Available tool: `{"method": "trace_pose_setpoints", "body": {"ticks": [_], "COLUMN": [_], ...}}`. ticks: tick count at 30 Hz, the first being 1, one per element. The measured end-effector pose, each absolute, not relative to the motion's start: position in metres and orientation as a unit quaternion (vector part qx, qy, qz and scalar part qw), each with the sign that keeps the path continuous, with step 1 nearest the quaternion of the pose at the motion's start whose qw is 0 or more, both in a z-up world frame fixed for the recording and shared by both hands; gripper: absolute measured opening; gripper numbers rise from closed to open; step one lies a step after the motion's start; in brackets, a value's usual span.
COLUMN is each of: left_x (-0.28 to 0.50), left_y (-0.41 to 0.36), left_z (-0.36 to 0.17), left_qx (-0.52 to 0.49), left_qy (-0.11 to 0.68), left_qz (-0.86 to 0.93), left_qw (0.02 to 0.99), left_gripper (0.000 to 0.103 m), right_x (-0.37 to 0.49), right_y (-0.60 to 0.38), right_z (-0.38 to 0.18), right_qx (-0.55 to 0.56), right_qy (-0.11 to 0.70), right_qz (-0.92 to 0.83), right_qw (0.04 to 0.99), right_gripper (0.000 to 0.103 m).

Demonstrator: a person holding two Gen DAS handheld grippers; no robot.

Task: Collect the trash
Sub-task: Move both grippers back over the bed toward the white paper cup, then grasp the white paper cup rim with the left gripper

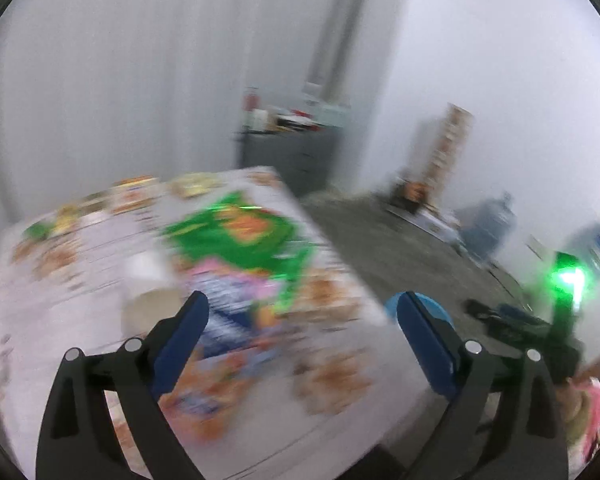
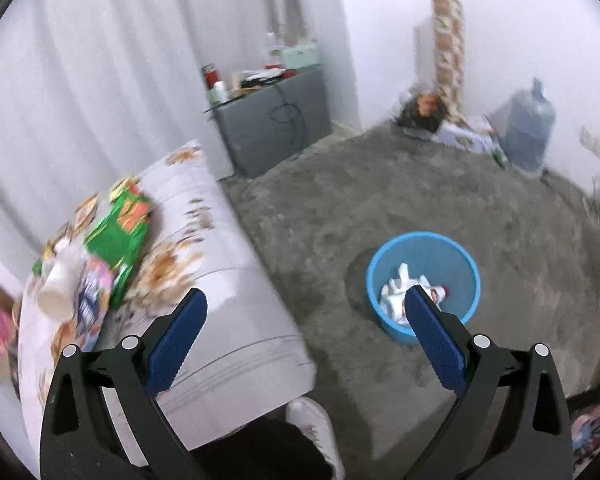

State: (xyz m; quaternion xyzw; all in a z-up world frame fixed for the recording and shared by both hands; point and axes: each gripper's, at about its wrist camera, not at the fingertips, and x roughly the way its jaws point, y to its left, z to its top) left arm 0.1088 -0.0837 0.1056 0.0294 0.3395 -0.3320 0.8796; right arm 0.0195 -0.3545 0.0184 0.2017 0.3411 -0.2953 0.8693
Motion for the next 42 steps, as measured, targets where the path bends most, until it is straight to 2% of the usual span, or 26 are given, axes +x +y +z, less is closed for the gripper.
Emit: {"method": "trace_pose_setpoints", "body": {"ticks": [4, 9, 15, 22, 30, 33, 36, 39, 41, 42], "left_x": [0.113, 0.120, 0.127, 0.141, 0.182, 0.198, 0.211, 0.219, 0.223, 0.225], "left_y": [-0.012, 0.039, 0.057, 0.039, 0.000, -0.022, -0.038, -0.047, -0.052, -0.052], "left_z": [0.099, 0.074, 0.034, 0.019, 0.015, 0.010, 0.000, -0.008, -0.015, -0.018], "left_qx": [-0.005, -0.032, -0.043, -0.007, 0.066, 0.118, 0.152, 0.163, 0.172, 0.172], "left_qy": [0.333, 0.342, 0.369, 0.348, 0.319, 0.308, 0.315, 0.325, 0.332, 0.337], "left_qz": [-0.268, -0.209, -0.195, -0.204, -0.204, -0.196, -0.197, -0.194, -0.182, -0.175], "left_qw": [0.904, 0.916, 0.907, 0.915, 0.923, 0.924, 0.916, 0.911, 0.910, 0.909], "left_gripper": [0.093, 0.094, 0.094, 0.094, 0.093, 0.089, 0.080, 0.067, 0.050, 0.046], "right_x": [0.026, 0.047, 0.080, 0.117, 0.148, 0.159, 0.168, 0.175, 0.178, 0.179], "right_y": [-0.325, -0.296, -0.271, -0.253, -0.259, -0.261, -0.263, -0.263, -0.263, -0.262], "right_z": [0.032, 0.037, 0.028, 0.009, -0.007, -0.002, 0.008, 0.014, 0.016, 0.016], "right_qx": [0.157, 0.145, 0.175, 0.201, 0.230, 0.224, 0.214, 0.215, 0.216, 0.218], "right_qy": [0.319, 0.303, 0.322, 0.362, 0.385, 0.385, 0.379, 0.372, 0.370, 0.370], "right_qz": [-0.276, -0.187, -0.096, -0.048, -0.026, -0.013, -0.006, 0.004, 0.009, 0.011], "right_qw": [0.893, 0.923, 0.926, 0.909, 0.893, 0.895, 0.900, 0.903, 0.903, 0.903], "right_gripper": [0.095, 0.095, 0.095, 0.094, 0.068, 0.062, 0.061, 0.058, 0.057, 0.056]}}
